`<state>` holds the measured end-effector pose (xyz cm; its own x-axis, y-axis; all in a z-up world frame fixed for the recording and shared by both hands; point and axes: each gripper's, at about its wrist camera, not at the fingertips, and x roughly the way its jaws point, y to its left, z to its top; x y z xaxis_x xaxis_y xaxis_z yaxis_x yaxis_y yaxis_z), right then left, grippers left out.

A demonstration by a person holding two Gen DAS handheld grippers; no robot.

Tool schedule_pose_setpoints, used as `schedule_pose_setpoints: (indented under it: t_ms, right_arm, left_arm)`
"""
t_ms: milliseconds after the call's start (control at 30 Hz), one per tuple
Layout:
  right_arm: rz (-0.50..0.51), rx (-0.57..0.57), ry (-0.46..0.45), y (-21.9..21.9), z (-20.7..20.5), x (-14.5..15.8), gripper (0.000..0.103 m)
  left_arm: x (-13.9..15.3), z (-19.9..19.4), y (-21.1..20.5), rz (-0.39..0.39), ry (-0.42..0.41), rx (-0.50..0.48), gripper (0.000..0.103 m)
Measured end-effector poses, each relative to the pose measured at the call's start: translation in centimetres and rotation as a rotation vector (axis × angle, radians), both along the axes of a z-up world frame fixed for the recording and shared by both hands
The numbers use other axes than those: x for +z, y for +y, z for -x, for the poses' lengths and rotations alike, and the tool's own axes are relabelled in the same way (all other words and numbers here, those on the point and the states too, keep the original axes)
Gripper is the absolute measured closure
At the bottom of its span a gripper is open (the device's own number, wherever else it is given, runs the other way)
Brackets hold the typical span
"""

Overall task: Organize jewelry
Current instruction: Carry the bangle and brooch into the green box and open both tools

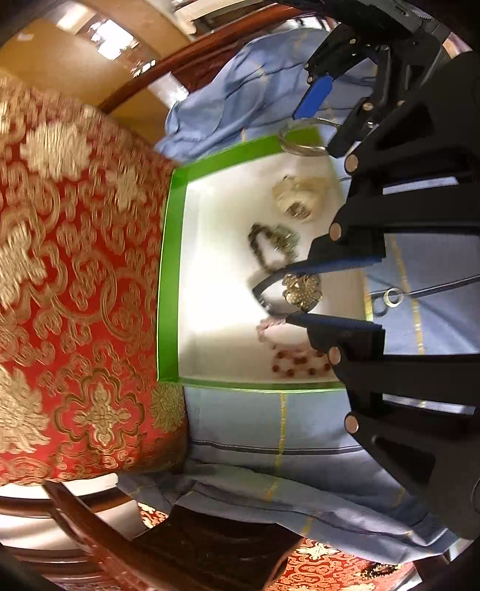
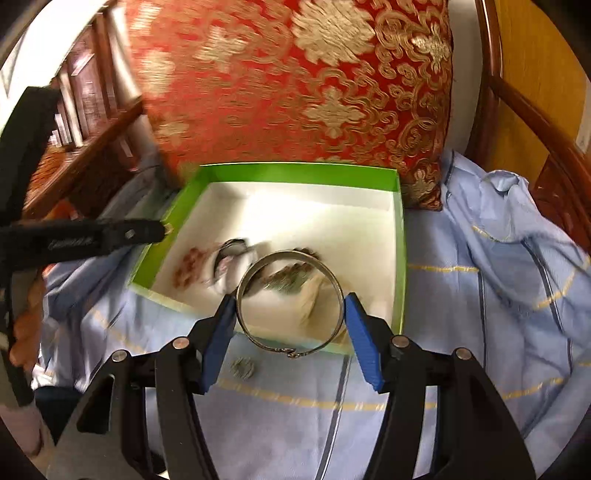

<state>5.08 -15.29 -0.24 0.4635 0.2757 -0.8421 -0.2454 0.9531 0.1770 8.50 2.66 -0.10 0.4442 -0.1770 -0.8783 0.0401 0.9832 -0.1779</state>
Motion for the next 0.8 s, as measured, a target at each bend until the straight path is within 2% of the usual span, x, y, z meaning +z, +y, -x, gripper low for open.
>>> schedule_pose_setpoints:
  t_ms: [67, 167, 300, 533, 600, 667, 733, 800]
  right_arm:
    - [0.002, -0.013, 0.016, 0.2, -0.8, -0.3, 0.044]
    - [0.027, 0.032, 0.004, 1.2, -1.5, -0.5, 0.044]
    - [0.064, 0.022, 0.012, 2.0, -4.8, -1.3, 0.044]
    - [0.181, -0.011, 0.064, 3.9, -9.7, -5.1, 0.044]
    - [0.2, -0.014, 0.058, 4.1, -10.0, -6.0, 0.043]
    - [0.216, -0.009, 0.037, 4.4, -9.4, -5.9, 0.041]
    - [0.188, 0.003, 0.011, 4.3, -8.2, -4.9, 0.034]
    - [0.154, 0.02, -0.023, 4.3, -6.6, -3.3, 0.033]
  left_arm:
    - [-1.0, -1.0, 0.2, -0.012, 0.031, 0.012, 0.082]
    - [-2.1, -2.2, 0.8, -0.049, 0.056, 0.028, 0.081]
    - [-3.2, -4.0, 2.4, -0.054, 0.085, 0.111, 0.081]
    - [-5.5, -6.2, 3.1, -0.071, 0.133, 0.114, 0.08]
    - [-5.5, -6.2, 2.8, -0.06, 0.141, 0.101, 0.077]
    - [-5.0, -5.8, 2.3, -0.069, 0.124, 0.085, 0.059]
    - [-4.3, -5.5, 1.9, -0.082, 0.094, 0.074, 0.055]
    - [-3.4, -4.9, 1.7, -0.059, 0.079, 0.06, 0.054]
